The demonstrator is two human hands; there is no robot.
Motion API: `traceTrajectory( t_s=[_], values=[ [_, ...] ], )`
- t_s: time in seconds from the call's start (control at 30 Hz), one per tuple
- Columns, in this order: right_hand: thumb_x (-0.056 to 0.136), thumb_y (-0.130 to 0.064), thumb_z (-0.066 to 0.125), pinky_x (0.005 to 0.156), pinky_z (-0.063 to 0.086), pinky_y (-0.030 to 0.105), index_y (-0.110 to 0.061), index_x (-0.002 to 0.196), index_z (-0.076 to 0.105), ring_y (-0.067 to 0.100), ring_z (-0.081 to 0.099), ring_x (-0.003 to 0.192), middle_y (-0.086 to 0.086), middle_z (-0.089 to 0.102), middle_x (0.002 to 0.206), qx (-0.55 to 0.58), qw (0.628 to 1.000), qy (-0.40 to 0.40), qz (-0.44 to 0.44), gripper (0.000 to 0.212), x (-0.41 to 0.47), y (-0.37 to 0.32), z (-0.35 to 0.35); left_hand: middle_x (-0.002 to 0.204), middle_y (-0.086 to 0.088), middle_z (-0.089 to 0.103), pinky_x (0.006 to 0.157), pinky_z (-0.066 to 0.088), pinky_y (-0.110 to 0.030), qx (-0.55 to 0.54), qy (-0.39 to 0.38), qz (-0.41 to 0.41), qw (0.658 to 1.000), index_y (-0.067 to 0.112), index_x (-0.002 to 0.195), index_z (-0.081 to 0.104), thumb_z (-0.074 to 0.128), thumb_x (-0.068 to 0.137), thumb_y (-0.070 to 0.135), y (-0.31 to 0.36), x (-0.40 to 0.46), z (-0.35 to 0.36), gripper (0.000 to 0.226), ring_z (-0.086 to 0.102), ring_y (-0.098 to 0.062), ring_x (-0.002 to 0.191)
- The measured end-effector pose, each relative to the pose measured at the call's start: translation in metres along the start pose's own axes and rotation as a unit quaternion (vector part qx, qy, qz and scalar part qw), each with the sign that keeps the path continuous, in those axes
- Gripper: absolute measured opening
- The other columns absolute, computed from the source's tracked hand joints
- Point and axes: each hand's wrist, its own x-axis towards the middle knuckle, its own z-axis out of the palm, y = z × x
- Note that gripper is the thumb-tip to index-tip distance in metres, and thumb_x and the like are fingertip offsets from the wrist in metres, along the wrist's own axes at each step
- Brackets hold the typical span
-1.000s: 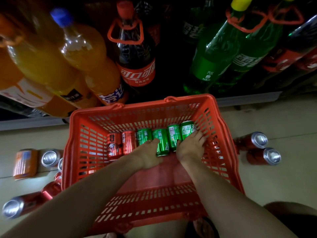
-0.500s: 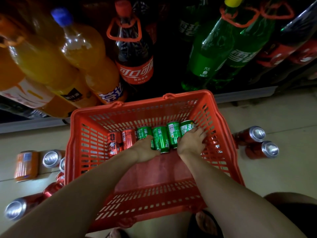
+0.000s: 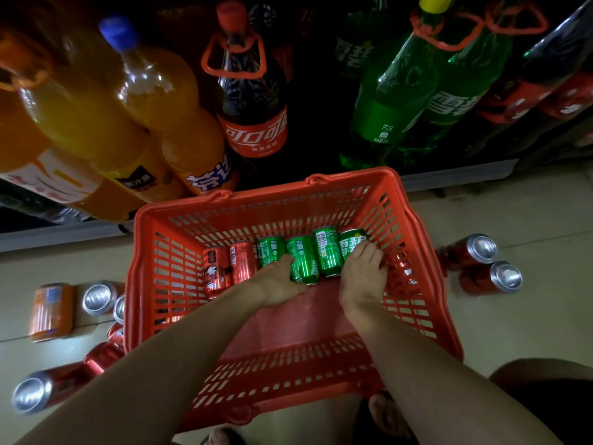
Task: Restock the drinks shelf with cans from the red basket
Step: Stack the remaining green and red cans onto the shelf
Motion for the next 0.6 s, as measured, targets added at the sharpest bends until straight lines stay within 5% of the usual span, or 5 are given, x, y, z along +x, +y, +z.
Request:
traceTrajectory(
  t_s=[0.2,0.3,0.4,0.5,0.6],
  values=[
    [0.070,-0.039,0.086,0.086,0.053,0.035,0.000,0.149,0.031,0.024,0.051,0.118,0.012,0.050,0.131,0.004,0.998,-0.061,0.002,0.105,-0.002,0.001,-0.021,0.164,-0.012,0.038,0.113,0.042,-0.033,-0.024,0.000,-0.010,1.000,0.019,0.164,0.021,0.067,0.098,0.042,-0.006,-0.001,-0.005,0.084,0.045,-0.030,0.145],
    [0.071,-0.034,0.086,0.101,0.048,0.045,-0.004,0.147,0.033,0.033,0.041,0.135,0.017,0.042,0.143,0.190,0.973,-0.112,0.069,0.097,0.004,-0.002,-0.040,0.161,-0.011,0.043,0.116,0.041,-0.036,-0.092,0.012,-0.017,0.996,0.017,0.162,0.026,0.066,0.096,0.047,0.000,0.002,-0.009,0.083,0.049,-0.029,0.141],
    [0.070,-0.019,0.078,0.088,0.054,0.038,-0.003,0.124,0.063,0.033,0.063,0.109,0.019,0.065,0.122,0.468,0.827,-0.233,0.208,0.059,0.018,0.003,-0.059,0.151,-0.006,0.052,0.116,0.041,-0.039,-0.221,0.024,-0.028,0.974,0.018,0.156,0.039,0.059,0.092,0.066,0.008,0.006,-0.015,0.082,0.054,-0.027,0.134],
    [0.067,-0.010,0.075,0.076,0.056,0.034,-0.005,0.119,0.070,0.022,0.071,0.084,0.010,0.077,0.100,0.647,0.645,-0.359,0.191,0.052,0.016,0.007,-0.072,0.142,-0.009,0.057,0.113,0.046,-0.045,-0.403,-0.020,-0.032,0.914,0.026,0.150,0.046,0.058,0.091,0.073,0.017,0.003,-0.018,0.076,0.059,-0.027,0.129],
    [0.078,0.000,0.070,0.085,0.054,0.036,-0.007,0.122,0.069,0.023,0.072,0.097,0.012,0.077,0.108,0.679,0.611,-0.403,0.053,0.045,0.005,0.002,-0.083,0.128,-0.007,0.072,0.106,0.053,-0.043,-0.481,-0.043,-0.019,0.876,0.025,0.136,0.062,0.064,0.089,0.069,0.022,-0.001,-0.022,0.064,0.070,-0.025,0.116]
  ],
)
